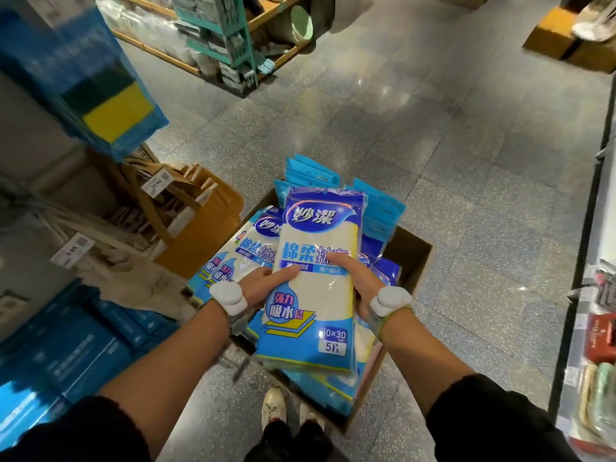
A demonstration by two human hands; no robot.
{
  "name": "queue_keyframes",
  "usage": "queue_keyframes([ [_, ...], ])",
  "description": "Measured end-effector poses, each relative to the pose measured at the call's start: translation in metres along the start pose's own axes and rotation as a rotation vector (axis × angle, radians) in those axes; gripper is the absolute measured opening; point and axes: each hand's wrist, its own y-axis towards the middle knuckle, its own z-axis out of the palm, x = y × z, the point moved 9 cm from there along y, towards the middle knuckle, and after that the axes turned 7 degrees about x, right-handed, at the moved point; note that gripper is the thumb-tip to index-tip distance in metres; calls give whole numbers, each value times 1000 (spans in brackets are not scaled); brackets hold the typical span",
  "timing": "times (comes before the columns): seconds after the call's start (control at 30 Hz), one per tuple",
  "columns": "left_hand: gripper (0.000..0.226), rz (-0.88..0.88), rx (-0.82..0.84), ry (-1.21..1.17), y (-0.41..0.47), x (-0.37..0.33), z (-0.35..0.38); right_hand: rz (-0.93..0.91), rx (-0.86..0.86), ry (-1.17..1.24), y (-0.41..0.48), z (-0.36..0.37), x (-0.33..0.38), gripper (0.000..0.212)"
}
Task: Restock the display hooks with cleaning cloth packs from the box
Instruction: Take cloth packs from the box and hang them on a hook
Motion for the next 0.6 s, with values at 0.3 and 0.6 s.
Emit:
queue_keyframes([
  [0.3, 62, 126, -73, -204, -23, -5, -16, 22, 96, -33, -15, 27, 9, 51],
  [0.6, 59, 299, -139, -446, -79, -15, -63, -55, 187, -22, -9, 97, 23, 55],
])
